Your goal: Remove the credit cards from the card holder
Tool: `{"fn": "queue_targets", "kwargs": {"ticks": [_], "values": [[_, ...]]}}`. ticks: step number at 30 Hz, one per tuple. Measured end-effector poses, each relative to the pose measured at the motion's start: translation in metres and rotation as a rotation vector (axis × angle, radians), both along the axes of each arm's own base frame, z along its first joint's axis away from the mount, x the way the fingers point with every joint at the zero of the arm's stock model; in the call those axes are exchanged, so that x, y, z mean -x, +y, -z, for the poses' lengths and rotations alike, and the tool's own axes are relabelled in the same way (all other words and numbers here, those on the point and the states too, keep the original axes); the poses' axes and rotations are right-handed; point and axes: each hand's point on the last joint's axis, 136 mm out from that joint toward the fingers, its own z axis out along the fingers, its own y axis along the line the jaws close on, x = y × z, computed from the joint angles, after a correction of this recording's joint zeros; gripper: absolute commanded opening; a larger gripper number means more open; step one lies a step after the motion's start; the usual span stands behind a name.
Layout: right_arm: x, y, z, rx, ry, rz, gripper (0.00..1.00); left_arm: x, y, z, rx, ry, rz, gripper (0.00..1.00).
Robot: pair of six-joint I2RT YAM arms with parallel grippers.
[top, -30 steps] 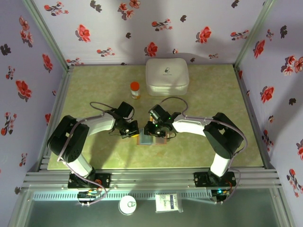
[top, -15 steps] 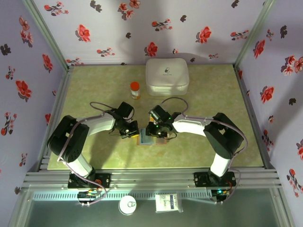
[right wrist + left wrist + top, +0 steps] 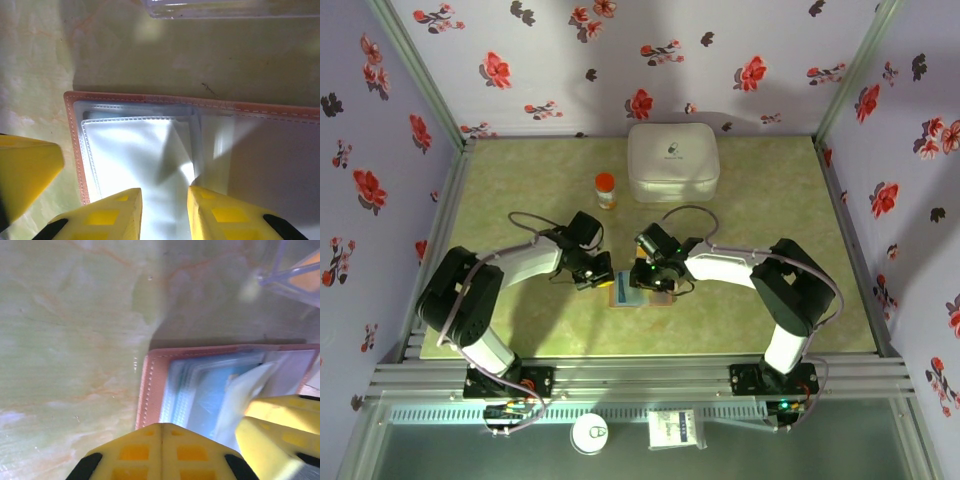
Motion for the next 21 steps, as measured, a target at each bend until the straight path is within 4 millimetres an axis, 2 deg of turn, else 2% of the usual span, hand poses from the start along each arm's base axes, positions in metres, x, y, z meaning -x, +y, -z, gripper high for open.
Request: {"fn": "queue_targets", "kwargs": {"ticks": [4,8,11,21], "values": [[0.000,0.000,0.000,-0.001,0.000,0.000,0.30,-0.002,-0.004,-0.012,0.022,-0.027,0.000,0.00],[0.000,0.000,0.000,-0.001,0.000,0.000,0.30,0.001,-0.011,-0.020,0.045,-0.032,0.005,0.08],[0.000,0.000,0.001,-0.003,-0.002,0.000,0.30,0.003,-0.019,-0.024,0.078,-0.027,0.004,0.13],[0.000,0.000,0.002,-0.009,-0.006,0.001,0.30,0.005,-0.033,-0.028,0.135,-0.018,0.006,0.17]]}}
